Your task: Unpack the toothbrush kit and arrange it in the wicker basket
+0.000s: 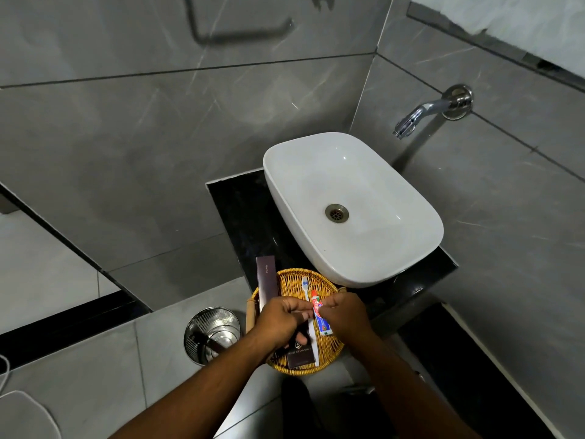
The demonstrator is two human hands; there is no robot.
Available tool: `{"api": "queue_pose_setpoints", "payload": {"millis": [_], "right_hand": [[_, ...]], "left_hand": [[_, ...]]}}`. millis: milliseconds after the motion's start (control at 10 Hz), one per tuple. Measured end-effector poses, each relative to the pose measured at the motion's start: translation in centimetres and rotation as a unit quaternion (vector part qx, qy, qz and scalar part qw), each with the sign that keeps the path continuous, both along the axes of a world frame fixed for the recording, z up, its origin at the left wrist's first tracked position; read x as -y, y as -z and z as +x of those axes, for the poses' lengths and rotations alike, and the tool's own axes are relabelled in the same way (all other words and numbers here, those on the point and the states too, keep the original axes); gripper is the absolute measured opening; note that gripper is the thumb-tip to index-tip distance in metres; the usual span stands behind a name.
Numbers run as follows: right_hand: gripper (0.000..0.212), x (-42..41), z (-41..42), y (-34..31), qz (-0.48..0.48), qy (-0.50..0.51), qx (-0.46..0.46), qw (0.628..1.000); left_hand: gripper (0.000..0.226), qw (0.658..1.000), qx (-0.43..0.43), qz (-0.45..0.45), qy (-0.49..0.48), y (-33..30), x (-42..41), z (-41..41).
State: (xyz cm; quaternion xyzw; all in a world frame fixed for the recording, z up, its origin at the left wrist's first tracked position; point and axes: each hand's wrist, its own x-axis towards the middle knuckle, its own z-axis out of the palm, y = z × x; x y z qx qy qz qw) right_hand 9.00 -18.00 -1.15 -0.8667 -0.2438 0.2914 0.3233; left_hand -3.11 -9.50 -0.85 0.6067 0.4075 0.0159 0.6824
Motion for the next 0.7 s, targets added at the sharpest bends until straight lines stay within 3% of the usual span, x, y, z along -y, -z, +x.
{"api": "queue_pose_setpoints", "payload": {"millis": [100, 200, 400, 500, 600, 700], "right_hand": [[0.017, -0.2, 0.0, 0.3, -0.002, 0.029, -0.023, 0.999], [0.025, -0.7, -0.6, 0.1, -0.039, 0.016, 0.03, 0.999], [0.012, -1.1, -1.9, -0.3, -0.114, -0.099, 0.168, 0.974], [0.018, -1.1, -2.2, 0.0, -0.119, -0.157, 0.185, 0.963], [0.022, -1.1, -2.5, -0.1, -0.084, -0.156, 0.115, 0.977], [0.024, -1.1, -1.1, -0.6, -0.143, -0.199, 0.138, 0.96]], "left_hand": [[0.02, 1.0, -0.009, -0.008, 0.01, 0.3, -0.4, 0.2], [0.021, 1.0, -0.019, -0.014, 0.012, 0.5, -0.8, 0.6], [0.021, 1.0, -0.028, -0.007, -0.001, 1.0, -1.3, 0.8], [0.022, 0.999, -0.025, 0.003, -0.027, 1.0, -1.8, 0.6], [0.02, 0.999, -0.025, 0.03, -0.016, 0.5, -2.3, 0.0], [0.016, 0.997, -0.016, 0.08, 0.005, -0.3, -3.6, -0.7]]}}
